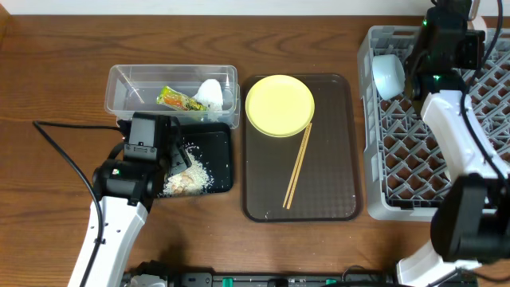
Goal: Sort waste into correct bins and load items into the dishwasher rack
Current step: 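Place the white-pink bowl in the rack's back corner, release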
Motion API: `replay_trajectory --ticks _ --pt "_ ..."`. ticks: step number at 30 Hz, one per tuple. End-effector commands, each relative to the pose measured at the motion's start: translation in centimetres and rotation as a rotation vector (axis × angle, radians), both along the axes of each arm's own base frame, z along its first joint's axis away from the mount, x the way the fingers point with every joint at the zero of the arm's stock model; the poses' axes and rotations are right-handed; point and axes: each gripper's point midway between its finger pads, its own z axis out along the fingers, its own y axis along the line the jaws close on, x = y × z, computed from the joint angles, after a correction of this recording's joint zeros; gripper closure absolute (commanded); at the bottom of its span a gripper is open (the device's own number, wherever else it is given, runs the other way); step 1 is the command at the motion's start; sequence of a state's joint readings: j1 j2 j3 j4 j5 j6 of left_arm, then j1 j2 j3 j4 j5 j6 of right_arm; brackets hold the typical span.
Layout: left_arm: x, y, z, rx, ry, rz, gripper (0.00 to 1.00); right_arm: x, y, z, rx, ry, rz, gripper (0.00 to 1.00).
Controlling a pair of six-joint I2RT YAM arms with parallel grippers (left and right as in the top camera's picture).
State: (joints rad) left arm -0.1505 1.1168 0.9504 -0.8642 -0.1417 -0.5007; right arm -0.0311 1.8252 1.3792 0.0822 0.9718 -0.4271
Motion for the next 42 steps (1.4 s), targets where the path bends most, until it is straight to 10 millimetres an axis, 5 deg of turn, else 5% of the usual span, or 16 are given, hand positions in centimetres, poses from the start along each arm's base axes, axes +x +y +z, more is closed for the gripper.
replay_trajectory --ticks 1,15,22,37,42 --pt "0.2 0.4 0.5 0.008 -0.013 0.022 0.27 -0.9 -2.6 -1.4 -0.068 0.08 -0.112 0.99" --pt "0.2 0.4 0.5 0.009 -0.012 0.022 0.26 0.1 -3.6 -8.1 -0.08 0.205 -0.15 0.99" --pt "0.2 0.4 0.5 0.008 -0.013 0.022 0.26 0.0 -1.4 -9.6 -0.056 0.24 -0.128 0.99" --pt "0.2 0.4 0.5 0.008 -0.013 0.022 0.26 -2.9 4.6 -16.0 0.196 0.426 -0.002 0.64" --pt "0.2 0.4 0.5 0.009 -0.012 0.022 0.26 -3.2 6.8 -13.6 0.356 0.376 0.108 0.46"
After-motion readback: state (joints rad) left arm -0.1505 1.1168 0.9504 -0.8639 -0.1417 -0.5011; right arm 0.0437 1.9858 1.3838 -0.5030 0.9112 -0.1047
